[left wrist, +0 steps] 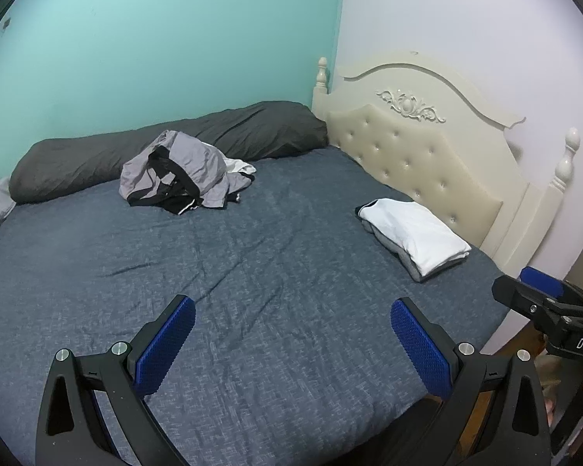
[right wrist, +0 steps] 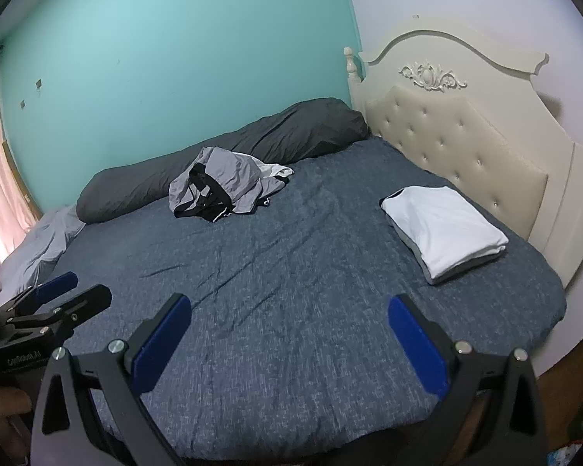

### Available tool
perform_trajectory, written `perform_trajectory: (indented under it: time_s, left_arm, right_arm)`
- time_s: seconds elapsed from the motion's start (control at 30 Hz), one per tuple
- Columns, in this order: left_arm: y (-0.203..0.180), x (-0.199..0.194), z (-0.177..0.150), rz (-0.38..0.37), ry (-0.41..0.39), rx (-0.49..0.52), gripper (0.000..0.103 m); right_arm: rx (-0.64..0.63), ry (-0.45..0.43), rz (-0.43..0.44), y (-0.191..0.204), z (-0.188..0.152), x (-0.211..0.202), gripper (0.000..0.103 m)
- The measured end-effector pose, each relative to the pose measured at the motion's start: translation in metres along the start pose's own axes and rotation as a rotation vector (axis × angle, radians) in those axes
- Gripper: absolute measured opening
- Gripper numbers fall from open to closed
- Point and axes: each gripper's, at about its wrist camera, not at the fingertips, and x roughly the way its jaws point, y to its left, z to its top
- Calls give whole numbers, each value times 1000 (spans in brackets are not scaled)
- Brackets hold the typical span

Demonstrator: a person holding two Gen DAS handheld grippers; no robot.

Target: Fold clothes

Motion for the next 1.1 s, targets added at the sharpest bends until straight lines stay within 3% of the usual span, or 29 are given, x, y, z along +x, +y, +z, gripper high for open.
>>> perform_trajectory:
  time_s: [1.1]
  left_arm:
    - [-11,3,-9,4,13,9,103]
  right_arm:
    - [34,-13,-61,-8,-14,-13,102]
